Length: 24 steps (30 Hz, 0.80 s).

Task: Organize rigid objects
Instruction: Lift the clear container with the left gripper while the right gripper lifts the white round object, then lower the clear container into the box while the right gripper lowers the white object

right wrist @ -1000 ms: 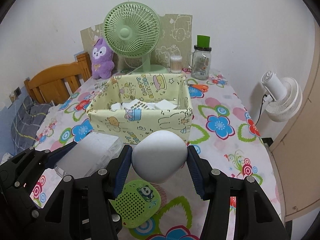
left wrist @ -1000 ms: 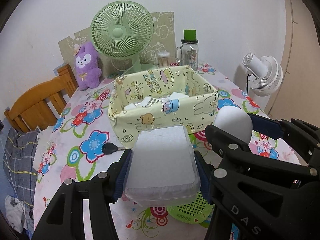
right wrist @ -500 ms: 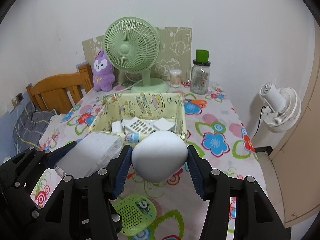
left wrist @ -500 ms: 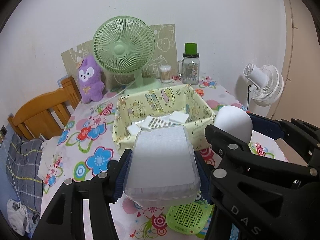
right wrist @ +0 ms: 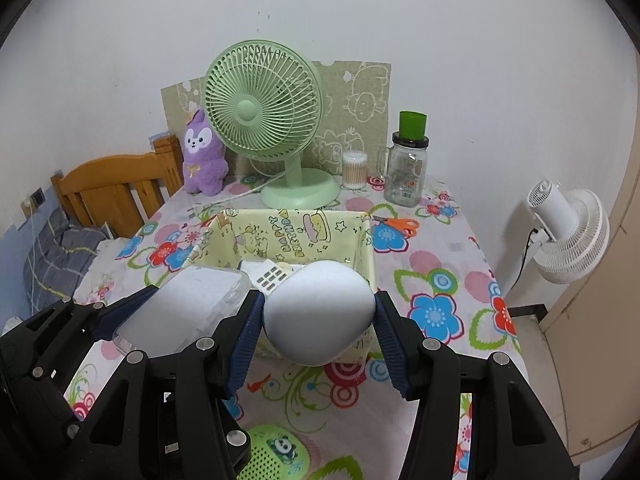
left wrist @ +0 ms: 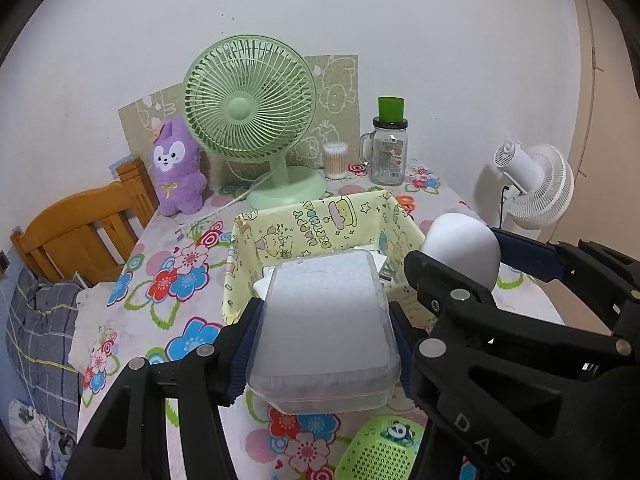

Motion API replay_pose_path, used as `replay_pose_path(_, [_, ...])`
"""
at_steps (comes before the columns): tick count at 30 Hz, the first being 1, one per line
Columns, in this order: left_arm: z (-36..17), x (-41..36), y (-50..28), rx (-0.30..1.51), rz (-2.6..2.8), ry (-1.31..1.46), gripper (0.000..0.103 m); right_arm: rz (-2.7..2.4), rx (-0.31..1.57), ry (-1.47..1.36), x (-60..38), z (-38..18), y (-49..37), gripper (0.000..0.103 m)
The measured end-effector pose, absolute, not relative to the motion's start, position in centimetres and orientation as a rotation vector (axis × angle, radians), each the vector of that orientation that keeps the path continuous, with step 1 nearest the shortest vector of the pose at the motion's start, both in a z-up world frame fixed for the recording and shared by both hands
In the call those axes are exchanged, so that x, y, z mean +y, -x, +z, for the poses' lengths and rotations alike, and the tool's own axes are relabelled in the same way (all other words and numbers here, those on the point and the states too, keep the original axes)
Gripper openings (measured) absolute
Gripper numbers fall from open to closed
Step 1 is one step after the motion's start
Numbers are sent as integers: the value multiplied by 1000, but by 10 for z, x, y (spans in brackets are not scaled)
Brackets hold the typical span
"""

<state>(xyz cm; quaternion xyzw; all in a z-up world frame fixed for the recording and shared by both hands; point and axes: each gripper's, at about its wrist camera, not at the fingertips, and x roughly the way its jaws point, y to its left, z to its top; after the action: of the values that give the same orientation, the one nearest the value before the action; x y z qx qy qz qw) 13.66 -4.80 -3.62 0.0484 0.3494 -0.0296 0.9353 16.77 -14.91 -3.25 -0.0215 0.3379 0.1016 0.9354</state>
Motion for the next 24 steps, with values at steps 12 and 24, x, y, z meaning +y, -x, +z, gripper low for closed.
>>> replay_pose_path(12, [-45, -43, -171, 727, -61, -78, 62, 204, 708, 49, -145, -40, -205, 58])
replay_pose_path(24, [-54, -39, -200, 743, -51, -80, 62, 201, 727, 24, -142, -52, -236, 58])
